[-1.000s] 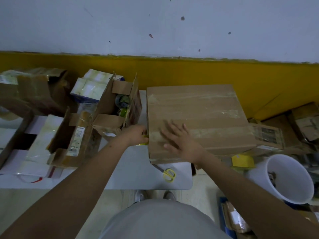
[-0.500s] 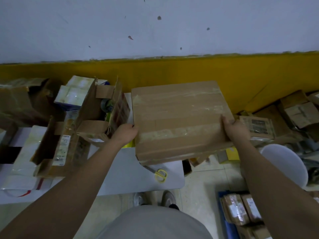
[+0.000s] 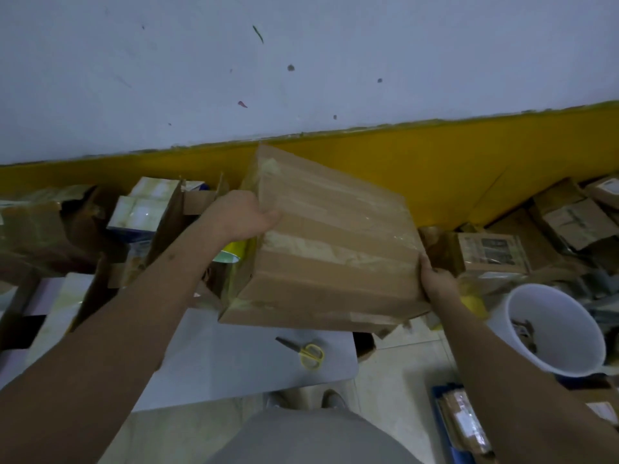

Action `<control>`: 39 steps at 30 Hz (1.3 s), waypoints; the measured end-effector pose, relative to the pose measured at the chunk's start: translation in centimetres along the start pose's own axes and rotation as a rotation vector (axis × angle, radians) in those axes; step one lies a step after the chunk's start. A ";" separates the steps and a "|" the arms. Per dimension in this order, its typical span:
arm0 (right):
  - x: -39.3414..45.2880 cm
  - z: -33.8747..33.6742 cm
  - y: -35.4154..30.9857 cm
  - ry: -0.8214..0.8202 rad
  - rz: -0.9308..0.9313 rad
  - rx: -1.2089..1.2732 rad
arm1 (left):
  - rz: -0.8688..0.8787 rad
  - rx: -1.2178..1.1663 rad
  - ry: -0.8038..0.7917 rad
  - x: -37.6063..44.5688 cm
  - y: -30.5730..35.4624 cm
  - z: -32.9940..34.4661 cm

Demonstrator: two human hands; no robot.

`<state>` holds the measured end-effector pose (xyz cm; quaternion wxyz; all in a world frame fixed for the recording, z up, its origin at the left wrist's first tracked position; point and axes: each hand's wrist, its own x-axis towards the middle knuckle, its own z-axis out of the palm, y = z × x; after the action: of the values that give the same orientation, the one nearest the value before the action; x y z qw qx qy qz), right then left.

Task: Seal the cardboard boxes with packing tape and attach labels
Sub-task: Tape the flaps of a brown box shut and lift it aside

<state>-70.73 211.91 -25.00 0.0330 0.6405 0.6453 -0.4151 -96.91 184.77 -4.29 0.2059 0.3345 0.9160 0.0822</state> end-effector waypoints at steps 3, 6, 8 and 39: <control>-1.3 1.0 -1.0 -0.043 -0.013 0.042 | 0.044 0.030 -0.009 -0.6 -0.1 -1.6; -2.0 1.4 -1.9 -0.071 -0.008 0.065 | 0.109 0.006 -0.011 -1.4 0.3 -2.9; -1.9 1.5 -2.1 -0.091 -0.003 0.111 | 0.154 0.043 -0.005 -1.9 1.2 -3.7; -16.0 -1.9 -19.8 -0.506 -0.541 0.521 | 0.434 -0.078 -0.109 -1.3 9.2 -8.1</control>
<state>-83.80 203.46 -4.77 -0.0822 0.3143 0.6349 -0.7010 -94.21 190.88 6.09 0.2455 0.5193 0.8062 0.1416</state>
